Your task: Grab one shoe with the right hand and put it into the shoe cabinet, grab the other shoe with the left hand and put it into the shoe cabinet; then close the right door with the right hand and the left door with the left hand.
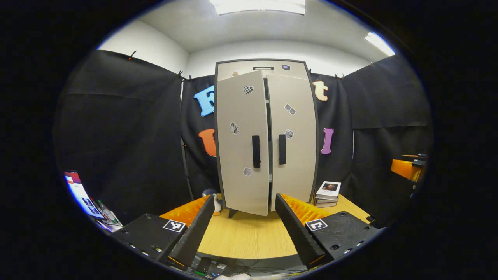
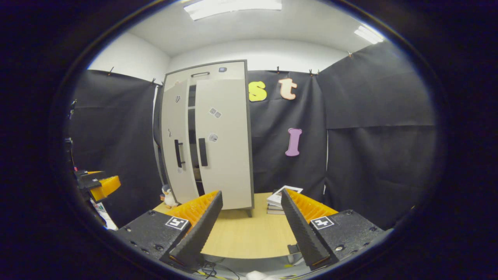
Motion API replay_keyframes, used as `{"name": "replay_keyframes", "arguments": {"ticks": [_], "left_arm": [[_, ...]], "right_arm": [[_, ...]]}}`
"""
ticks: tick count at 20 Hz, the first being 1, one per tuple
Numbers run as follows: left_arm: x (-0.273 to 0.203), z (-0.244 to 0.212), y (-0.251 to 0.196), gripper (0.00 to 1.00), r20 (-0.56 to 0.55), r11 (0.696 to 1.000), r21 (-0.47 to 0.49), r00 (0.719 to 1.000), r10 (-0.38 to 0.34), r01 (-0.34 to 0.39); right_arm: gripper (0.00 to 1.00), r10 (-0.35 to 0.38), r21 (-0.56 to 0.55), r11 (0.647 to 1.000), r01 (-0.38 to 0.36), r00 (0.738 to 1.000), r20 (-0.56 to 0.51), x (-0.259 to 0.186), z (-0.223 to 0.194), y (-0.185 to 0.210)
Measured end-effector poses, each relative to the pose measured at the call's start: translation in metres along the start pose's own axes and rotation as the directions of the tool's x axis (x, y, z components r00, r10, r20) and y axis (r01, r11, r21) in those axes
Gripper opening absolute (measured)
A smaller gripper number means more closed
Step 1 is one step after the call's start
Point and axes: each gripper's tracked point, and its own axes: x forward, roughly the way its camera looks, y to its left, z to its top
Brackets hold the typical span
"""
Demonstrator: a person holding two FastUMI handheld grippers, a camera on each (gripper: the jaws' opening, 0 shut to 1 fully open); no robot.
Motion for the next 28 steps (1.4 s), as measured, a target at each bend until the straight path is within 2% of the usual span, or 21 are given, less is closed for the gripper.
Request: {"name": "replay_keyframes", "arguments": {"ticks": [5,8,16,27,28], "left_arm": [[-0.010,-0.007,0.006,0.96,-0.003,0.999,-0.009,0.999,-0.049,0.049],[-0.010,-0.001,0.013,0.96,0.012,0.999,0.004,0.999,-0.049,0.049],[-0.017,0.009,-0.001,0.96,0.037,0.998,0.010,0.997,-0.069,0.069],[-0.014,0.008,0.003,0.96,0.034,0.998,-0.002,0.998,-0.060,0.060],[-0.014,0.007,0.004,1.00,0.032,0.998,-0.002,0.998,-0.059,0.059]], "right_arm": [[0.99,-0.042,0.020,0.999,0.042,0.999,0.009,-0.022,-0.003,0.009],[0.99,-0.070,0.007,0.998,0.070,0.998,0.009,-0.028,-0.004,0.008],[0.99,-0.036,-0.004,0.999,0.036,0.999,0.042,-0.029,0.012,0.016],[0.99,-0.023,-0.011,1.000,0.023,0.999,0.026,-0.026,0.005,0.023],[0.99,-0.025,-0.013,1.000,0.025,0.999,0.024,-0.026,0.004,0.023]]}}
